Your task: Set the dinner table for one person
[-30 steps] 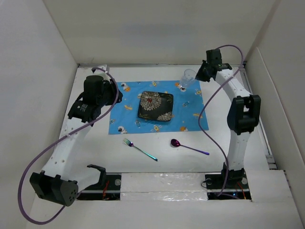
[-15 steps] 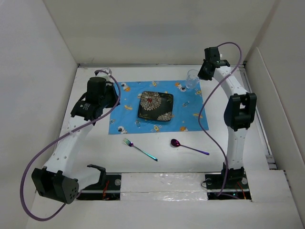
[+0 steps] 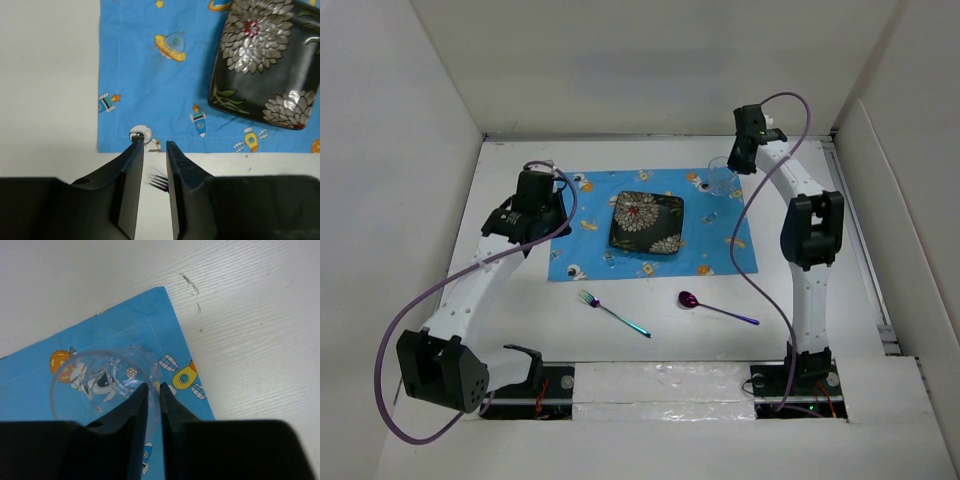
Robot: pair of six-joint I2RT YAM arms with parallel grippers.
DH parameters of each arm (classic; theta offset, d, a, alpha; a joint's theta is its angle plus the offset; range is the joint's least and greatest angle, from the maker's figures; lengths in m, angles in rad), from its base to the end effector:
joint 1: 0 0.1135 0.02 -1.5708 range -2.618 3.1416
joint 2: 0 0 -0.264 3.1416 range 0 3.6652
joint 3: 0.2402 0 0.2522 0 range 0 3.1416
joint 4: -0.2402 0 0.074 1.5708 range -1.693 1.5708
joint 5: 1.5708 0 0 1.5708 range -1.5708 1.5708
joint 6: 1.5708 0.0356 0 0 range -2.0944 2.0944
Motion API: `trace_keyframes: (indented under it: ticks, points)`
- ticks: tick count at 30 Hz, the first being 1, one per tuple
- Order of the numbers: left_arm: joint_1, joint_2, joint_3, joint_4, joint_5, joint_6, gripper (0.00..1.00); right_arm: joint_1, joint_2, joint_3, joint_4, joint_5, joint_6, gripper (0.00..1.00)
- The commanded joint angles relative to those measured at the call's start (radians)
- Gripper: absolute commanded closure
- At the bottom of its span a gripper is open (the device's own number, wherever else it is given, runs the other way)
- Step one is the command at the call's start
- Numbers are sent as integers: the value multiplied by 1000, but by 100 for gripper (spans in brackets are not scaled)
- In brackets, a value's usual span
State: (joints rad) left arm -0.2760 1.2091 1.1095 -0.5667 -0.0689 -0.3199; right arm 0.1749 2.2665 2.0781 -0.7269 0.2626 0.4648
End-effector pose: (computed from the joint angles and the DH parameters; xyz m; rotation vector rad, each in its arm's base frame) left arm 0.2531 -0.0691 0.3281 -0.0869 2.2450 -0.2464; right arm 0.5010 0.0791 0.2433 0.4610 2.3993 -0.0451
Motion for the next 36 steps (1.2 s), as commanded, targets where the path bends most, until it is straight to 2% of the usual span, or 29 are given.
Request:
trace_keyframes:
  ticks: [1,2,5,6,8,10,12,13,14,16,18,19,20,22,23,24,25,26,28,29,31,33,34,35,36]
  points:
    - [-5,6,-49,-58,-69,-44,80,15,-24,48,29,23,-5,76]
    - [-14,6,-69,-58,-89,-48,82,15,-41,45,33,9,-5,63]
    - [-14,-26,-34,-47,-121,-65,91,15,-94,36,44,-12,-2,50]
    - [-14,-46,-11,-35,-130,-65,100,6,-111,28,53,-22,0,48]
    - [-14,-59,92,-13,-159,-42,100,6,-180,-12,72,-55,2,41]
    - [-14,-37,195,11,-178,-30,100,6,-235,-55,92,-78,17,40]
    - [-14,27,350,19,-158,-27,100,6,-347,-167,162,-102,26,45]
    - [-14,42,386,28,-146,-30,100,17,-387,-212,190,-105,41,50]
    - [-28,78,424,42,-144,-34,100,17,-433,-260,217,-121,49,59]
    - [-200,134,469,53,-294,-16,100,28,-565,-406,294,-154,64,69]
    - [-361,284,629,-38,-600,-43,100,28,-686,-528,325,-206,83,90]
    - [-383,285,660,-80,-601,-79,100,28,-726,-564,327,-206,87,90]
    - [-394,293,665,-106,-612,-108,100,28,-766,-599,323,-221,92,100]
    - [-394,236,592,-79,-550,-187,100,40,-888,-711,316,-235,95,100]
    - [-394,154,452,-46,-463,-214,100,40,-925,-749,314,-250,95,100]
    - [-416,111,378,3,-430,-249,100,40,-962,-785,310,-255,100,100]
    - [-515,75,307,16,-433,-284,100,28,-999,-824,310,-291,100,100]
    - [-584,35,215,7,-539,-379,100,14,-1063,-886,305,-328,97,100]
    - [-691,43,190,-164,-620,-552,100,14,-1117,-927,261,-350,94,100]
    - [-742,55,168,-233,-599,-703,100,5,-1142,-966,251,-374,87,100]
    - [-775,50,97,-246,-524,-775,100,5,-1193,-996,212,-387,74,100]
    - [-775,37,-66,-172,-375,-884,100,5,-1229,-1042,196,-393,69,99]
    - [-775,30,-167,-139,-314,-947,100,5,-1248,-1070,195,-411,67,93]
    - [-775,35,-168,-139,-313,-947,100,5,-1248,-1070,195,-411,67,93]
    - [-775,36,-175,-169,-324,-1009,90,5,-1262,-1088,190,-424,61,91]
